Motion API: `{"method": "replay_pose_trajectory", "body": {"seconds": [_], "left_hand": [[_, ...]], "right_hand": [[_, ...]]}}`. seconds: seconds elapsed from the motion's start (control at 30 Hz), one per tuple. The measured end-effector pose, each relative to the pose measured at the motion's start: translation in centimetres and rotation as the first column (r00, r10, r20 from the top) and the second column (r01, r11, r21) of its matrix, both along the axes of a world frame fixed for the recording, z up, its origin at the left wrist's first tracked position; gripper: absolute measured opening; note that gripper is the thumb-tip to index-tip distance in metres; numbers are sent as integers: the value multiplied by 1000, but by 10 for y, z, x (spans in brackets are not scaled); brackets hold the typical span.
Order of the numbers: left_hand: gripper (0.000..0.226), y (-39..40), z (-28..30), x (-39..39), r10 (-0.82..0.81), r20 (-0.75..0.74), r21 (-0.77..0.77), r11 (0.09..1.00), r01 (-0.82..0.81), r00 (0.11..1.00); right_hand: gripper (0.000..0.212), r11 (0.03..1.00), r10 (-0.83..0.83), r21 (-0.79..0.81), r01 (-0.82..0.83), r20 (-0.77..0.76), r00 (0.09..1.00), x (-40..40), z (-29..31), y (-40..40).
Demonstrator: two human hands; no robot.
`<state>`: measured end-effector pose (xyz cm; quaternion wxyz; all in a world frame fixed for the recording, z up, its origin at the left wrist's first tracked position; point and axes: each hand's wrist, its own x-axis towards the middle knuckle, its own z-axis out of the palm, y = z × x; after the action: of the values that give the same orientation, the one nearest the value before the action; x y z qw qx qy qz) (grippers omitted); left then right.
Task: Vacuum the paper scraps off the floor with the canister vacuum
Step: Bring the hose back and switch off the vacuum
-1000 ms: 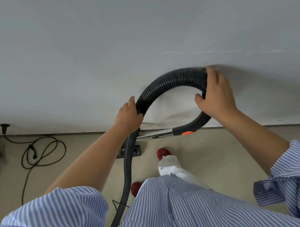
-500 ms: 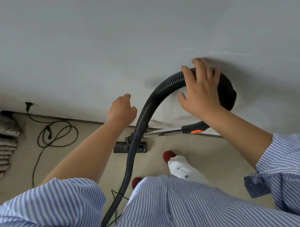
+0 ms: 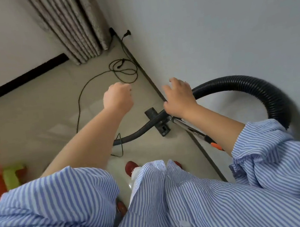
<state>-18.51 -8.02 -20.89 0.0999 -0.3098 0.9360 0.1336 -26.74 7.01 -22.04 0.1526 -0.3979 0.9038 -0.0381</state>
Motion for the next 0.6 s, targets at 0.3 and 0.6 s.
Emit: {"method": "replay_pose_trajectory", "body": {"seconds": [0.3,0.6], "left_hand": [[36,16,15,221,446,79,-82,894,-440,891],[37,86,5,480,687,200,-104,724,-682,699]], "right_hand": [[40,898,436,-74,-433,36,899,167,3,-56],[43,780,620,-46,-624,195,760,397,-18,-16]]}}
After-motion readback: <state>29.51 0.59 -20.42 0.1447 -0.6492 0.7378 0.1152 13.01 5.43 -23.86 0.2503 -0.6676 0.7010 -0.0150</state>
